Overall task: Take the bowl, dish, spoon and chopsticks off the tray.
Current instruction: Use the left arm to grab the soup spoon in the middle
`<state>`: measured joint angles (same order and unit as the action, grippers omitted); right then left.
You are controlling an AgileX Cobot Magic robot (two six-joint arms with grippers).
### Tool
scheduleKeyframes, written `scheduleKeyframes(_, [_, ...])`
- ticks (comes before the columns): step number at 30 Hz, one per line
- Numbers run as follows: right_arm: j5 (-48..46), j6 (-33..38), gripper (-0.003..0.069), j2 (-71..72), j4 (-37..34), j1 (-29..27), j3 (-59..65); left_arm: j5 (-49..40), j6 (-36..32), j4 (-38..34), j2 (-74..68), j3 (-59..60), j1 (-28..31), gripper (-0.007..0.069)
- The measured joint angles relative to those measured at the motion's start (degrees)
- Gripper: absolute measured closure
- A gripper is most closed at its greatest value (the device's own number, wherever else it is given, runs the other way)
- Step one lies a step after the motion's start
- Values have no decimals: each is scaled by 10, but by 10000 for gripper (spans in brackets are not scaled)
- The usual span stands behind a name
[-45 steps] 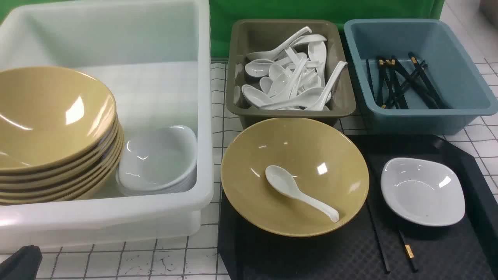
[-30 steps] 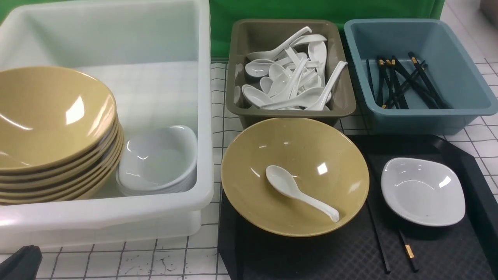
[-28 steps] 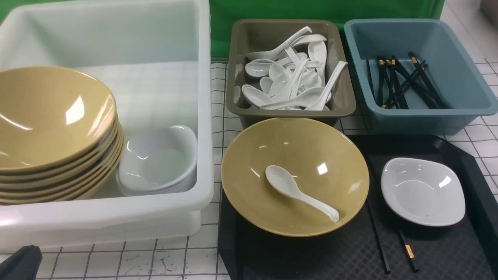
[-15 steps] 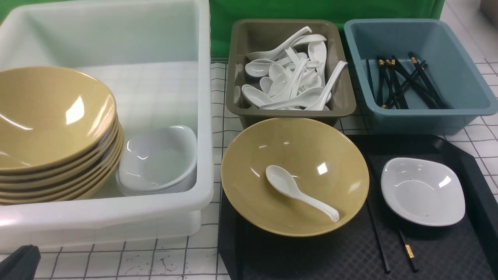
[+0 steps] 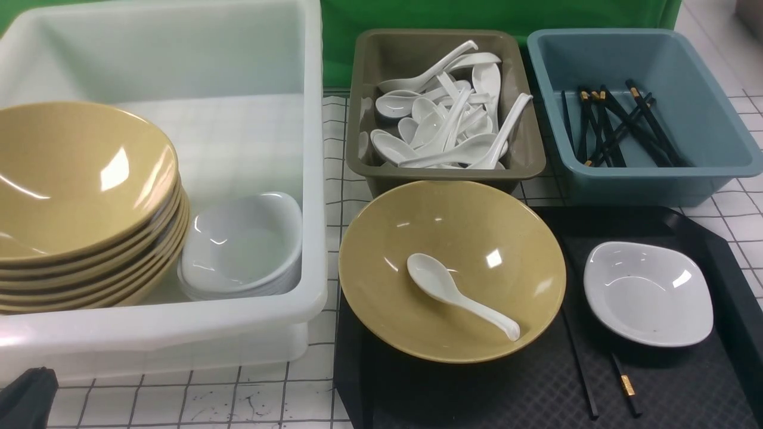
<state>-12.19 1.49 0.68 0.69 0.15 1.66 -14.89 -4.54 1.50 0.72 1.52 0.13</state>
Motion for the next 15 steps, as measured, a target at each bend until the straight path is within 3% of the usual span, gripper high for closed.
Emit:
scheduleKeyframes(3, [54, 0, 421, 0, 0, 0, 0, 53, 1, 0, 0, 0, 0, 638])
scheduleKeyframes(7, [244, -2, 421, 0, 0, 0, 0, 205, 1, 0, 0, 0, 0, 638])
scheduleKeyframes(12, [342, -7, 421, 0, -1, 0, 0, 390, 3, 3, 0, 0, 0, 638])
scheduleKeyframes(14, [357, -44, 421, 0, -13, 0, 0, 460, 23, 5, 0, 0, 0, 638])
scheduleKeyframes(15, [365, -97, 421, 0, -33, 0, 0, 497, 45, 3, 0, 0, 0, 638])
